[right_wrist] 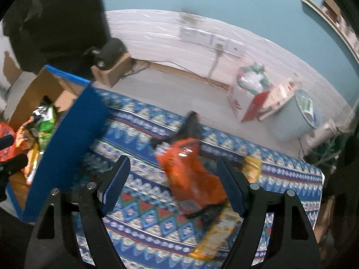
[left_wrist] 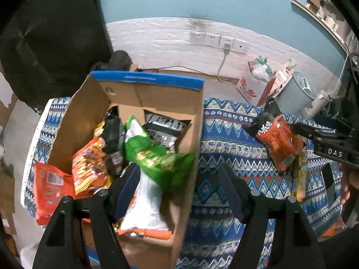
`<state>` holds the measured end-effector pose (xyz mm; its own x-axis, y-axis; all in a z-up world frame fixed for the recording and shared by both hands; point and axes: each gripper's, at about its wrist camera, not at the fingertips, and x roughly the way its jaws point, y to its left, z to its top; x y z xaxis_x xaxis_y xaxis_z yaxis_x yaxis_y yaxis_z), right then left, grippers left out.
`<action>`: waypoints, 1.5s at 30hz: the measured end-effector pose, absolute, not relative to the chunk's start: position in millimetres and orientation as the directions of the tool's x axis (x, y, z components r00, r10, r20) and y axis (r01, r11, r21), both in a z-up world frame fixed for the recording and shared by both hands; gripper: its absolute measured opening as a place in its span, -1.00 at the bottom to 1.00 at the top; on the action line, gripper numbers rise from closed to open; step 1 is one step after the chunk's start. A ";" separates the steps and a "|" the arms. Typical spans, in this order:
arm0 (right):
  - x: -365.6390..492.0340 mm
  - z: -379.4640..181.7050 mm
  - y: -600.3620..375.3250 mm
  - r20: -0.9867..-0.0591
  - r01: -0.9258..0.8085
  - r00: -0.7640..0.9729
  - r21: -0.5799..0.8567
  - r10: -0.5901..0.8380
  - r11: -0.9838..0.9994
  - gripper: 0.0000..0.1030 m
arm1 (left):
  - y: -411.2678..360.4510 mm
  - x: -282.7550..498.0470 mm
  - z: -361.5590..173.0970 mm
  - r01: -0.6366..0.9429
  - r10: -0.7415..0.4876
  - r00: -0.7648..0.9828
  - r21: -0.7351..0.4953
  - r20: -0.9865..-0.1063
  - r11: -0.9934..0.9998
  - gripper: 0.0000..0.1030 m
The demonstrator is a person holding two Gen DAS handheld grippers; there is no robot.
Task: Organize snacks
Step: 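Move both open tools from the box to the snacks left on the tablecloth, then grasp the long yellow snack bar with the right tool while the left tool grasps the orange-red bag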
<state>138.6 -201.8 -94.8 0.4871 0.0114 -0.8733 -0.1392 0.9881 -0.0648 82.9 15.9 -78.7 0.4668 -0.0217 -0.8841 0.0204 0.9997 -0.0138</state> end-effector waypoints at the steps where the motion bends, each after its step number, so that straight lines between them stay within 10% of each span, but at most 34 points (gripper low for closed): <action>1: 139.0 -96.1 -208.6 -0.875 -0.127 0.484 -0.064 0.006 0.990 0.52 | 9.8 85.3 -79.2 0.025 -0.017 0.470 -0.007 -0.882 1.000 0.43; 21: 163.6 -156.4 -297.8 -0.915 0.025 0.369 -0.164 -0.161 0.986 0.53 | -76.0 122.1 -120.1 0.138 -0.016 0.388 0.041 -0.922 0.990 0.47; 45: 117.5 -178.7 -288.4 -0.962 -0.007 0.272 -0.004 -0.002 1.000 0.54 | -125.0 139.8 -131.9 0.126 -0.086 0.318 -0.048 -0.944 0.991 0.56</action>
<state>117.5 -288.4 -178.7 0.2716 -0.0023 -0.9624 -0.0068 1.0000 -0.0043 139.8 -125.0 -131.9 0.3184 -0.0863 -0.9440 0.1259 0.9909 -0.0481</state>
